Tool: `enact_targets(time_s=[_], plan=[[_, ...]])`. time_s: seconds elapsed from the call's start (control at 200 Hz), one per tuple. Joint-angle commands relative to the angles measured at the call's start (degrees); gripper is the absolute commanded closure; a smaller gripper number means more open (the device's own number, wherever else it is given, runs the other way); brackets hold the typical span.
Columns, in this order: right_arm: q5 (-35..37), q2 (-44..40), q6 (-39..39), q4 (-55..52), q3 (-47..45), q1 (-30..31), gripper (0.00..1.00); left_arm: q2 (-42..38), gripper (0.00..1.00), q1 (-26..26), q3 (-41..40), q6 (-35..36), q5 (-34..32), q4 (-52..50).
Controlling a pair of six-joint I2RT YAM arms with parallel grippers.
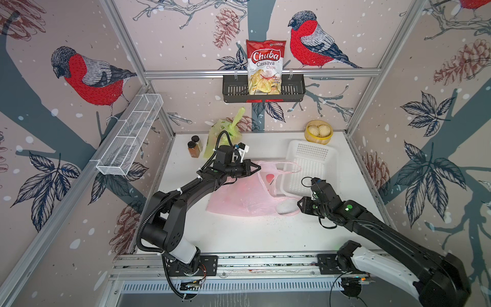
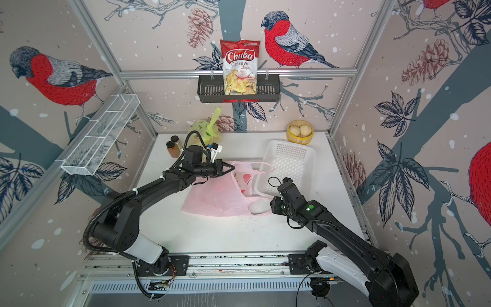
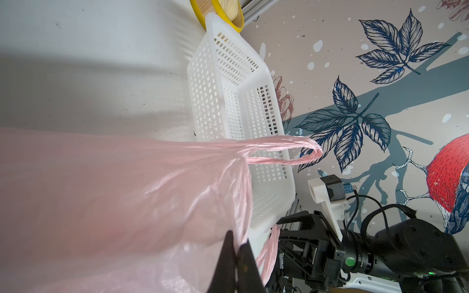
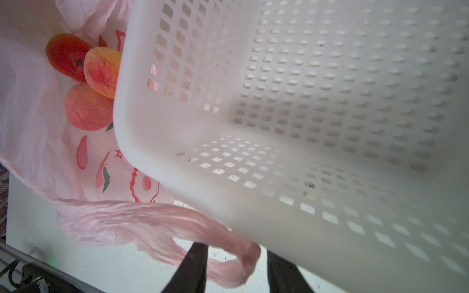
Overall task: Place the peach into a plastic bag & tie a knot
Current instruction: Adjust the plastic bag at the center of the board.
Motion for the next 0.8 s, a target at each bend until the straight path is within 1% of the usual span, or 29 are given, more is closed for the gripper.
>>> enact_targets(time_s=[0.0,0.18,0.345,0.37,0.42,0.43,0.475,0.48,0.515,0.545,0.56,0.635,0.685,0.735,0.795], plan=[[0.95,0.77,-1.46,3.20,0.74,-1.06,0.70,-0.44,1.00,0.01,0.25,-0.40,0.48,1.45],[-2.02,1.40,-2.35,6.61,0.47,-1.52,0.83,-0.78,1.00,0.04,0.22,-0.42,0.44,1.14],[-3.24,0.85,-3.01,7.20,1.33,-1.45,0.98,-1.07,1.00,0.04,0.33,-0.15,0.16,0.40],[-3.56,0.55,-3.01,7.20,1.56,-1.36,1.00,-1.10,1.00,0.02,0.33,-0.03,-0.02,0.15],[-4.33,-0.11,-3.07,7.33,1.96,-1.15,1.00,-1.26,1.00,0.02,0.38,0.42,-0.49,-0.83],[-4.53,-0.28,-3.09,7.43,2.08,-1.06,1.00,-1.35,0.96,0.03,0.38,0.58,-0.70,-1.09],[-5.52,-0.97,-3.17,7.87,2.59,-0.76,1.00,-2.01,0.74,0.04,2.64,1.93,-2.45,-3.68],[-5.64,-1.02,-3.13,7.89,2.63,-0.71,1.00,-2.14,0.72,0.04,2.70,2.09,-2.70,-4.01],[-6.25,-1.50,-3.15,8.08,3.35,-0.44,1.00,-3.25,0.53,0.05,3.17,3.04,-4.74,-6.04],[-6.74,-1.76,-3.27,8.08,4.10,-0.01,1.00,-4.52,0.42,0.06,3.82,4.30,-7.38,-8.23],[-6.88,-1.92,-3.22,8.08,4.49,0.22,1.00,-5.35,0.38,0.03,4.00,4.86,-8.79,-9.33],[-7.52,-2.20,-3.22,8.21,7.11,1.71,1.00,-9.76,0.31,0.04,5.15,7.46,-15.65,-14.04],[-7.70,-1.91,-3.28,8.31,9.11,2.98,1.00,-13.17,0.28,-0.04,5.30,9.28,-19.83,-16.30],[-7.55,-1.31,-3.40,8.36,11.38,4.47,1.00,-17.24,0.25,-0.55,4.65,11.65,-23.00,-16.86],[-6.82,0.04,-3.69,8.14,14.29,6.34,1.00,-22.01,0.21,-1.95,2.95,14.27,-25.18,-15.67]])
